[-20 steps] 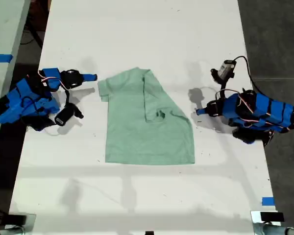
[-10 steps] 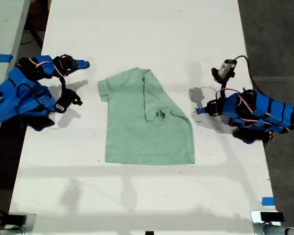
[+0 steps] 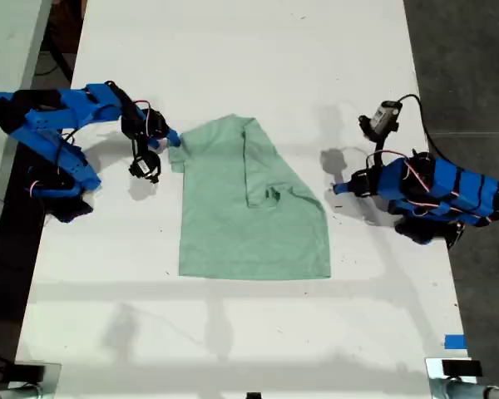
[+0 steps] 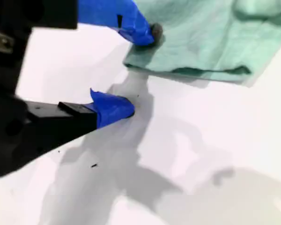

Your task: Fold t shirt

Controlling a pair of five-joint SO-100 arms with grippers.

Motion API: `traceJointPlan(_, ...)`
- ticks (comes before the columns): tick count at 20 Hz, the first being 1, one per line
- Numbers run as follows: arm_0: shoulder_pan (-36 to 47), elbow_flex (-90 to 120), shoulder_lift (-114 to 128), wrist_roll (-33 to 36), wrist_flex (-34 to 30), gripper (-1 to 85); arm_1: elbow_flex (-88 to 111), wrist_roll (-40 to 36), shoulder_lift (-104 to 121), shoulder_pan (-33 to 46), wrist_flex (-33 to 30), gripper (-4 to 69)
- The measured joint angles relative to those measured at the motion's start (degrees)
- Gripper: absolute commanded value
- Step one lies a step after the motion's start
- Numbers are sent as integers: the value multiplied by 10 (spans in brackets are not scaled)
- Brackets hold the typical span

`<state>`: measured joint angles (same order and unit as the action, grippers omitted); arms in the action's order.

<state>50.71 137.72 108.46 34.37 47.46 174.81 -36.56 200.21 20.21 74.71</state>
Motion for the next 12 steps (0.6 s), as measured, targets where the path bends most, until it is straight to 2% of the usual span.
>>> traceJointPlan(2,-13,-15,-17,0,-15,197,0,0,0,0,0,1)
traceJointPlan(3,-18,-17,-19,0,-20,157,0,0,0,0,0,1)
traceJointPlan(5,-20,-18,-26,0,-25,5,0,0,0,0,0,1)
traceJointPlan(12,-30,-75,-106,-25,8,-3,0,0,0,0,0,1)
